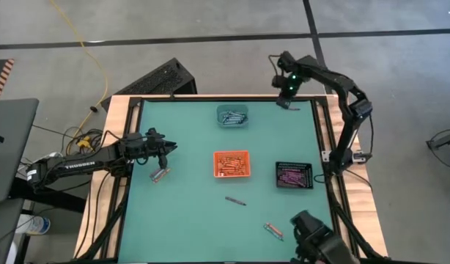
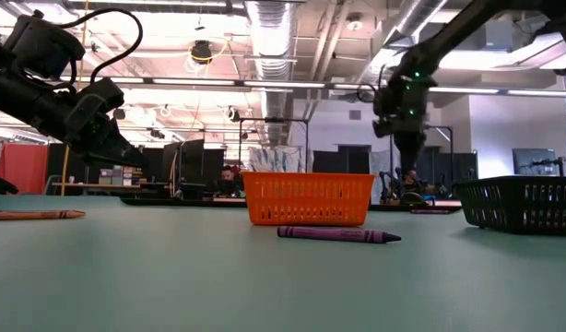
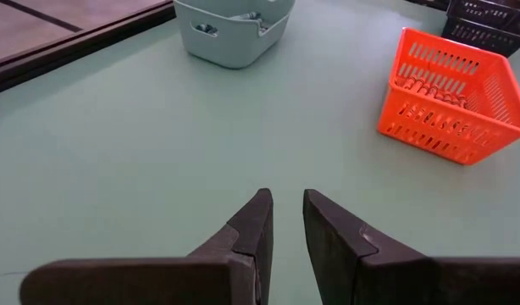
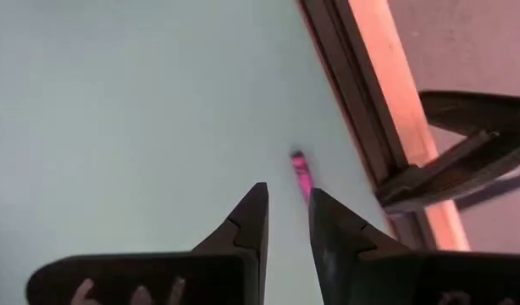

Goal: Sort crayons
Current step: Put the violet crayon into the black bin

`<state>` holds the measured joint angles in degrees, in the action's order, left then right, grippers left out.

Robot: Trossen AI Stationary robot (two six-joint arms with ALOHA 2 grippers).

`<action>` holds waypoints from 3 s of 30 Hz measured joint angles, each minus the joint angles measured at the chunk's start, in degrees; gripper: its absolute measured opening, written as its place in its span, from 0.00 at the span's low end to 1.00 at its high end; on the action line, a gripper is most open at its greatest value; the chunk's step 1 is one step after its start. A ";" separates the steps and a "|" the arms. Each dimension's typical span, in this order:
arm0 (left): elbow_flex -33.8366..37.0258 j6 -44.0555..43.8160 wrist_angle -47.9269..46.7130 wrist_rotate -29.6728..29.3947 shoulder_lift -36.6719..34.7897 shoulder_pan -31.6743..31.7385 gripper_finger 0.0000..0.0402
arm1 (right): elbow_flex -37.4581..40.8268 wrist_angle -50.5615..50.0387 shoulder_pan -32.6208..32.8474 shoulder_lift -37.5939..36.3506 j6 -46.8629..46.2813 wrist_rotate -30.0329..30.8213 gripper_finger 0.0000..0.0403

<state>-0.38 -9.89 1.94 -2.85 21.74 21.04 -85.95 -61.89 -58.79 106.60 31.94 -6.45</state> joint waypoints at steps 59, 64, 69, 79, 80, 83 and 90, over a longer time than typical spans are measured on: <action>0.02 0.02 0.04 0.00 0.00 0.02 0.14 | 10.12 12.00 5.34 4.94 18.64 14.74 0.03; 0.02 0.00 0.04 0.00 0.00 0.02 0.14 | 9.58 11.76 9.08 -2.09 17.24 12.72 0.01; 0.01 0.01 0.04 0.00 0.00 0.01 0.14 | 9.44 9.18 14.95 -10.25 10.46 12.01 0.01; 0.02 0.00 0.04 0.00 0.00 0.01 0.14 | 9.46 4.96 35.55 -22.13 -11.69 -3.81 0.00; 0.01 0.00 0.04 0.00 0.00 0.02 0.14 | 9.46 3.45 38.02 -22.80 -13.61 -3.81 0.00; 0.00 0.00 0.04 0.00 0.00 0.00 0.14 | 9.45 -1.57 45.56 -24.72 -21.32 -1.80 0.00; 0.02 0.00 0.04 0.00 0.00 0.01 0.14 | 15.67 -6.83 60.09 -24.98 -38.86 6.40 0.00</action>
<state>-0.36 -9.89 1.98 -2.85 21.74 21.05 -70.28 -68.73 1.30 81.62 -6.92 -0.05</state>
